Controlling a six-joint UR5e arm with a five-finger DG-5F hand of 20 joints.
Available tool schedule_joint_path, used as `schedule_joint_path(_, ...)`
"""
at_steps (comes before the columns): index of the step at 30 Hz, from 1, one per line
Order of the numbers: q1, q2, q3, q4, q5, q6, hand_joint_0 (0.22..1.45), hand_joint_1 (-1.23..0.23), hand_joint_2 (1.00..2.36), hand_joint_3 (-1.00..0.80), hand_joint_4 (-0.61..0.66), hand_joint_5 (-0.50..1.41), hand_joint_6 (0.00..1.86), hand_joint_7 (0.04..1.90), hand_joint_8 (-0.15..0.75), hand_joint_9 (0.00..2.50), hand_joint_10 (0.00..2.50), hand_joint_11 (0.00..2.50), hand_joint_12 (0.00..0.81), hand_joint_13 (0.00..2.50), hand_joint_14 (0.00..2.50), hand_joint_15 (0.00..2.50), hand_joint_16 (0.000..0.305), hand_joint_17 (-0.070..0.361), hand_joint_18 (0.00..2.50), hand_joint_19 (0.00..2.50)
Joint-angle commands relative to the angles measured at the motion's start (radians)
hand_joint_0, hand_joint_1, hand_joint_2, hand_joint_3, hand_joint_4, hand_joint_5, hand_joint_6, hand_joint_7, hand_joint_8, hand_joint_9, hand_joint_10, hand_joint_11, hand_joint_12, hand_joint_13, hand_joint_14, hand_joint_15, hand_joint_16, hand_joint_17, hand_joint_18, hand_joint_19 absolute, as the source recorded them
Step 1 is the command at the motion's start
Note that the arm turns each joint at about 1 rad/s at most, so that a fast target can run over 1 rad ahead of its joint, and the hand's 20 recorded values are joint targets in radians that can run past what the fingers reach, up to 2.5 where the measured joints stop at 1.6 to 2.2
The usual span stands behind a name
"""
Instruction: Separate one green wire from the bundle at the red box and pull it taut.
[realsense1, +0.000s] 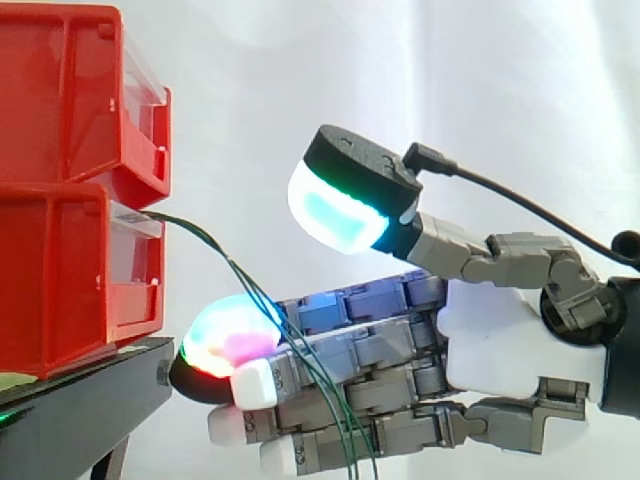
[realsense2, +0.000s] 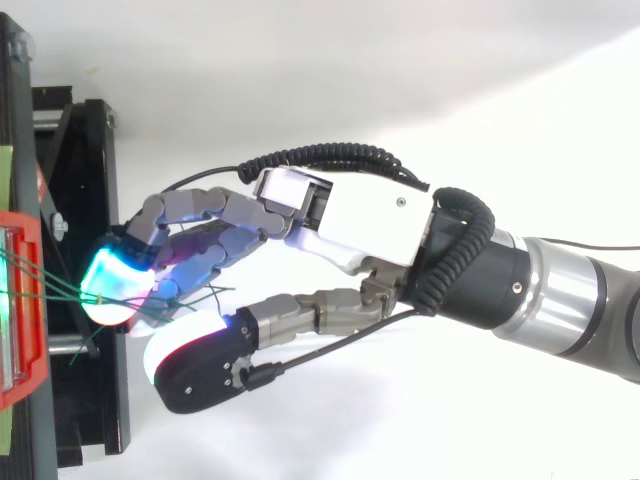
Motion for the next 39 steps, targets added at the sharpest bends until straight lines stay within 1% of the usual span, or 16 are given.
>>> schedule_joint_path(1, -0.001, 0.0, 0.014, -0.004, 0.0, 0.02, 0.58, -0.63, 1.0, -0.45, 0.38, -0.09, 0.5, 0.99, 0.295, 0.95, 0.01, 0.33, 0.319, 0.61, 0.01, 0.17, 0.04, 0.09, 0.53, 0.24)
schedule_joint_path(4, -0.002, 0.001, 0.02, -0.004, 0.0, 0.034, 0.58, -0.63, 1.0, -0.45, 0.38, -0.09, 0.5, 1.0, 0.297, 0.95, 0.01, 0.33, 0.319, 0.61, 0.01, 0.17, 0.04, 0.09, 0.54, 0.25)
schedule_joint_path(10, -0.002, 0.0, 0.02, -0.004, 0.003, 0.067, 0.59, -0.64, 1.01, -0.43, 0.36, -0.08, 0.5, 1.05, 0.295, 0.96, 0.01, 0.35, 0.32, 0.62, 0.01, 0.17, 0.039, 0.089, 0.55, 0.25)
schedule_joint_path(11, -0.002, 0.001, 0.02, -0.004, 0.001, 0.069, 0.59, -0.64, 1.01, -0.43, 0.34, -0.08, 0.5, 1.08, 0.294, 0.96, 0.01, 0.35, 0.319, 0.62, 0.01, 0.18, 0.039, 0.088, 0.55, 0.25)
schedule_joint_path(13, -0.006, 0.0, 0.019, -0.007, 0.001, 0.069, 0.59, -0.64, 1.01, -0.42, 0.34, -0.08, 0.5, 1.11, 0.296, 0.97, 0.01, 0.35, 0.319, 0.62, 0.01, 0.17, 0.039, 0.088, 0.55, 0.25)
schedule_joint_path(17, -0.007, 0.0, 0.02, -0.017, 0.0, 0.07, 0.62, -0.68, 1.01, -0.36, 0.25, -0.07, 0.5, 1.28, 0.295, 0.97, 0.01, 0.37, 0.317, 0.62, 0.01, 0.18, 0.039, 0.087, 0.55, 0.26)
schedule_joint_path(21, -0.007, 0.0, 0.02, -0.022, 0.0, 0.074, 0.63, -0.7, 1.01, -0.33, 0.23, -0.07, 0.5, 1.39, 0.295, 0.97, 0.01, 0.4, 0.317, 0.63, 0.01, 0.19, 0.039, 0.087, 0.55, 0.27)
schedule_joint_path(26, -0.007, 0.0, 0.02, -0.023, 0.0, 0.081, 0.63, -0.71, 1.01, -0.33, 0.23, -0.07, 0.51, 1.48, 0.297, 0.98, 0.02, 0.41, 0.32, 0.64, 0.01, 0.2, 0.039, 0.088, 0.56, 0.27)
schedule_joint_path(28, -0.007, 0.001, 0.02, -0.023, 0.0, 0.083, 0.62, -0.7, 1.01, -0.32, 0.23, -0.08, 0.55, 1.45, 0.297, 0.98, 0.01, 0.42, 0.322, 0.65, 0.01, 0.2, 0.039, 0.089, 0.56, 0.27)
schedule_joint_path(30, -0.007, 0.001, 0.02, -0.023, 0.0, 0.083, 0.61, -0.67, 1.01, -0.34, 0.22, -0.09, 0.61, 1.36, 0.298, 0.99, 0.01, 0.44, 0.323, 0.65, 0.01, 0.21, 0.04, 0.09, 0.57, 0.28)
schedule_joint_path(34, -0.007, 0.001, 0.02, -0.023, -0.002, 0.084, 0.61, -0.59, 1.01, -0.35, 0.21, -0.09, 0.62, 1.35, 0.303, 1.02, 0.01, 0.44, 0.324, 0.66, 0.01, 0.22, 0.04, 0.091, 0.58, 0.3)
schedule_joint_path(35, -0.007, 0.001, 0.02, -0.023, -0.002, 0.086, 0.61, -0.57, 1.01, -0.33, 0.2, -0.09, 0.62, 1.36, 0.305, 1.02, 0.01, 0.45, 0.326, 0.66, 0.01, 0.22, 0.041, 0.091, 0.58, 0.3)
schedule_joint_path(36, -0.007, 0.001, 0.02, -0.023, -0.002, 0.09, 0.61, -0.56, 1.02, -0.3, 0.19, -0.09, 0.62, 1.4, 0.307, 1.02, 0.01, 0.47, 0.326, 0.66, 0.01, 0.23, 0.041, 0.091, 0.58, 0.3)
schedule_joint_path(37, -0.007, 0.001, 0.02, -0.025, -0.002, 0.095, 0.61, -0.56, 1.02, -0.28, 0.19, -0.09, 0.63, 1.4, 0.307, 1.02, 0.01, 0.46, 0.326, 0.66, 0.01, 0.23, 0.041, 0.092, 0.58, 0.3)
schedule_joint_path(38, -0.007, 0.001, 0.02, -0.025, 0.0, 0.1, 0.61, -0.56, 1.02, -0.26, 0.19, -0.09, 0.65, 1.36, 0.31, 1.02, 0.02, 0.47, 0.328, 0.67, 0.01, 0.23, 0.041, 0.092, 0.58, 0.31)
schedule_joint_path(39, -0.007, 0.001, 0.02, -0.025, 0.0, 0.103, 0.6, -0.56, 1.02, -0.23, 0.19, -0.1, 0.66, 1.37, 0.31, 1.02, 0.02, 0.48, 0.331, 0.66, 0.01, 0.23, 0.041, 0.093, 0.58, 0.3)
